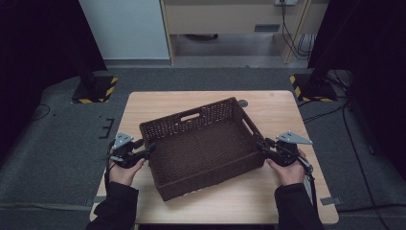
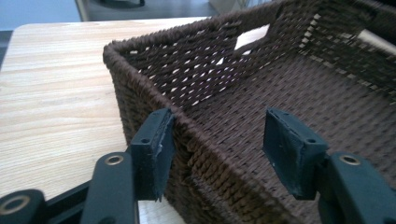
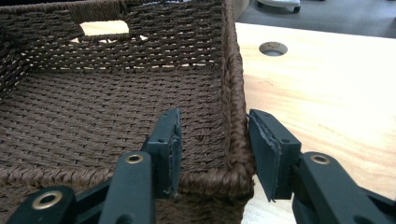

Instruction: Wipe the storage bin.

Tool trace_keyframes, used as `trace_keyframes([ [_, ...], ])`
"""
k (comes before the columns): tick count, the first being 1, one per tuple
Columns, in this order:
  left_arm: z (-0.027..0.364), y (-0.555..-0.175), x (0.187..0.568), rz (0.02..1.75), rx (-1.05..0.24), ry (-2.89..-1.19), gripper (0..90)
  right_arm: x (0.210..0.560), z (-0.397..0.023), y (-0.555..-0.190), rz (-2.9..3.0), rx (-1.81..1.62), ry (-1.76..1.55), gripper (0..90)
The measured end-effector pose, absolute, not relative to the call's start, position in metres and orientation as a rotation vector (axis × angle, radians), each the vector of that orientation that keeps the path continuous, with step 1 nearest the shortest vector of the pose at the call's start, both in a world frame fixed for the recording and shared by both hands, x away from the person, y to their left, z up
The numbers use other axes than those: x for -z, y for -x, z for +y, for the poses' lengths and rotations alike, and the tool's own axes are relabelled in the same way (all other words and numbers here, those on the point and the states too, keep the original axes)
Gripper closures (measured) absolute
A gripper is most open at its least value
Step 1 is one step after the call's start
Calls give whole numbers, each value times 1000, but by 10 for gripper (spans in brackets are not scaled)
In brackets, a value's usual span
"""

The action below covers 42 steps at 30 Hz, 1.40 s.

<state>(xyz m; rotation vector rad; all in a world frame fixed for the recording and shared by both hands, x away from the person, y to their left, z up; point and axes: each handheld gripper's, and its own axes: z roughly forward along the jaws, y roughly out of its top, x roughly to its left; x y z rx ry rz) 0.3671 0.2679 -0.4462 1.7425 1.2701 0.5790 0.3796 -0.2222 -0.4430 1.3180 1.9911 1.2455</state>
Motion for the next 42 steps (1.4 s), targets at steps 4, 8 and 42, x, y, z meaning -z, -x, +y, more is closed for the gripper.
trace_keyframes([
  [4,271,-370,447,1275,-590,-1752,486,439,-222,-386,1956,-1275,-1265,546],
  [8,272,-374,448,1276,-593,-1750,502,437,-222,-399,1952,-1269,-1230,599],
  [42,273,-380,457,1273,-563,-1826,506,443,-210,-386,2037,-1267,-1181,705],
])
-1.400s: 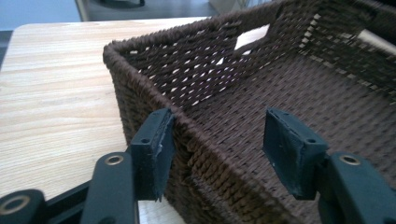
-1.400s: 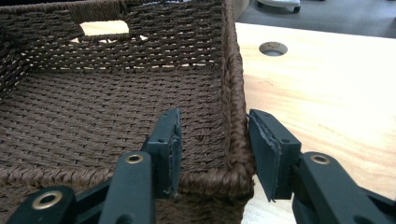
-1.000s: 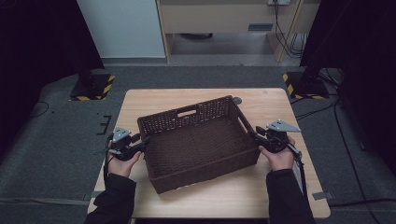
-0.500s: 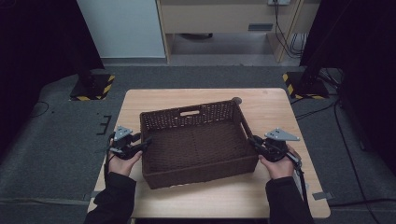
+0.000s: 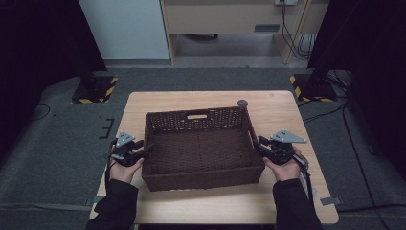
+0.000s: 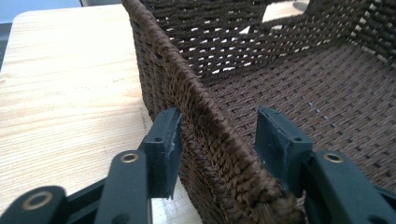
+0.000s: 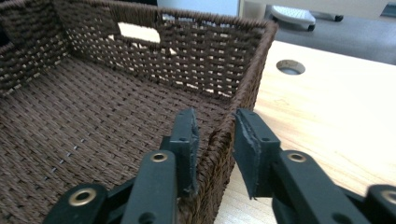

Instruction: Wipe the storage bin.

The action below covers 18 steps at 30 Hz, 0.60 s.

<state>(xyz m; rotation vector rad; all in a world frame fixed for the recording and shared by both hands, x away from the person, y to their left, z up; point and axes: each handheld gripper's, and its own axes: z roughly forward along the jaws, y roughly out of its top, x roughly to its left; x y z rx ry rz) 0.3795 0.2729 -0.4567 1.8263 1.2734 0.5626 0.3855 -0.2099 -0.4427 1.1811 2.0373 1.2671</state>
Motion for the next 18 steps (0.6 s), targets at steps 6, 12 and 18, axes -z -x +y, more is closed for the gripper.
trace_keyframes([
  [6,274,-381,457,1283,-570,-1812,582,446,-207,-380,2035,-1266,-1197,734],
  [12,282,-378,456,1282,-565,-1825,621,446,-201,-361,2026,-1282,-1209,725],
  [18,288,-374,457,1271,-556,-1828,621,442,-198,-353,2050,-1297,-1176,710],
])
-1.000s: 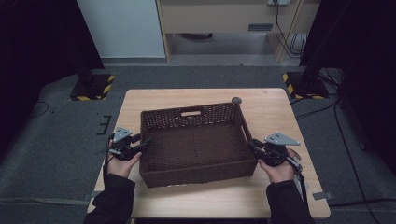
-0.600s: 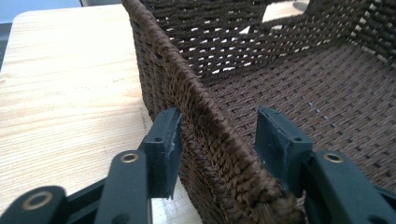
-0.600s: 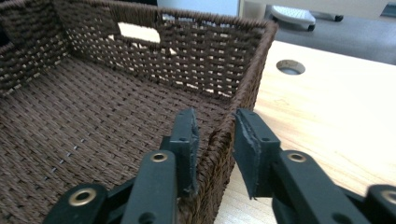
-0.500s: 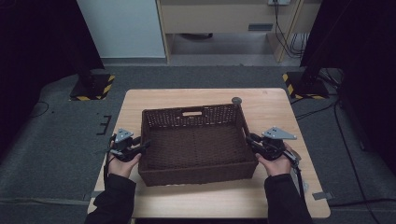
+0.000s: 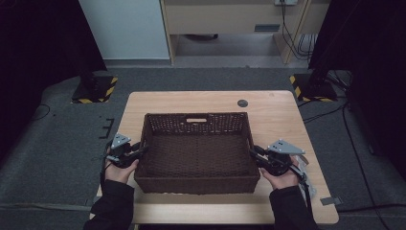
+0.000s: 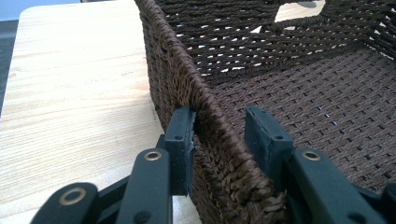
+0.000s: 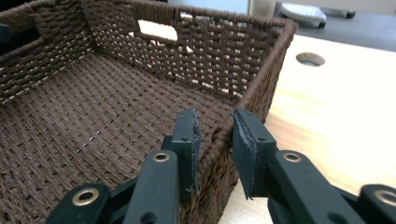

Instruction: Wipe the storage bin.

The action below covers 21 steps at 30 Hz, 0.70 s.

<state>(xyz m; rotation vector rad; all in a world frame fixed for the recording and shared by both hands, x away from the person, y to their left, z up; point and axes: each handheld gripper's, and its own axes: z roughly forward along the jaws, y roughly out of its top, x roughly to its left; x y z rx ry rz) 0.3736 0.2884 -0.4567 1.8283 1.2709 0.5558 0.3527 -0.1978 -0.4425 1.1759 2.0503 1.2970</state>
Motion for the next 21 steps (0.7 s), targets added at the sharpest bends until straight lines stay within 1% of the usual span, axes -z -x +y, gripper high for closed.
trace_keyframes([
  [3,288,-374,456,1267,-563,-1838,622,435,-204,-352,2002,-1331,-1150,653],
  [8,292,-374,456,1266,-558,-1836,624,428,-222,-353,1916,-1349,-1189,597],
  [9,292,-374,456,1266,-558,-1836,625,428,-222,-353,1916,-1349,-1189,597],
  [10,294,-373,456,1271,-555,-1834,625,428,-229,-353,1895,-1324,-1194,571],
  [12,295,-373,456,1273,-553,-1831,625,428,-233,-353,1889,-1310,-1197,558],
  [13,296,-372,457,1277,-549,-1824,624,429,-240,-354,1874,-1299,-1222,516],
  [15,296,-372,457,1276,-549,-1824,623,430,-244,-354,1869,-1293,-1229,504],
  [16,296,-372,457,1277,-549,-1823,623,431,-251,-355,1849,-1273,-1245,470],
  [21,296,-372,457,1279,-542,-1812,621,437,-267,-355,1838,-1209,-1274,418],
])
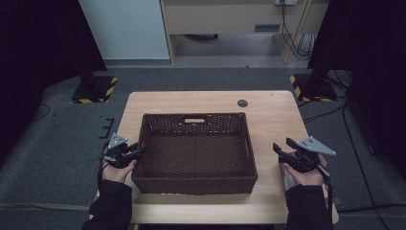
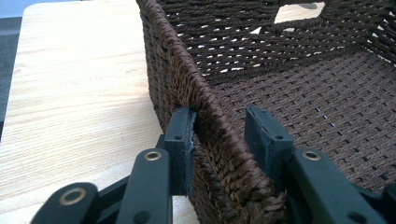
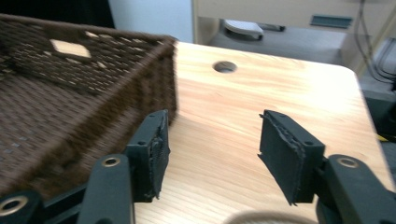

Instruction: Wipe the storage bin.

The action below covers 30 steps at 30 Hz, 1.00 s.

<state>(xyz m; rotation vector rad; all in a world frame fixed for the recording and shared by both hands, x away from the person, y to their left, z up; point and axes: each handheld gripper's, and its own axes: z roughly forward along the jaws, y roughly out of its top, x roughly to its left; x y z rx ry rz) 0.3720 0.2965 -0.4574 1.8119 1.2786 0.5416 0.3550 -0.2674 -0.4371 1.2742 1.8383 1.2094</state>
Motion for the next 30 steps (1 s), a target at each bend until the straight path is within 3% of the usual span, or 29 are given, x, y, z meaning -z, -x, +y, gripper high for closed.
trace_keyframes([
  [13,297,-372,458,1280,-537,-1807,618,469,-304,-344,1835,-1010,-1401,357],
  [27,297,-372,458,1281,-533,-1801,616,510,-309,-344,1971,-896,-1522,360],
  [30,297,-372,458,1281,-532,-1799,616,514,-310,-345,1975,-892,-1536,408],
])
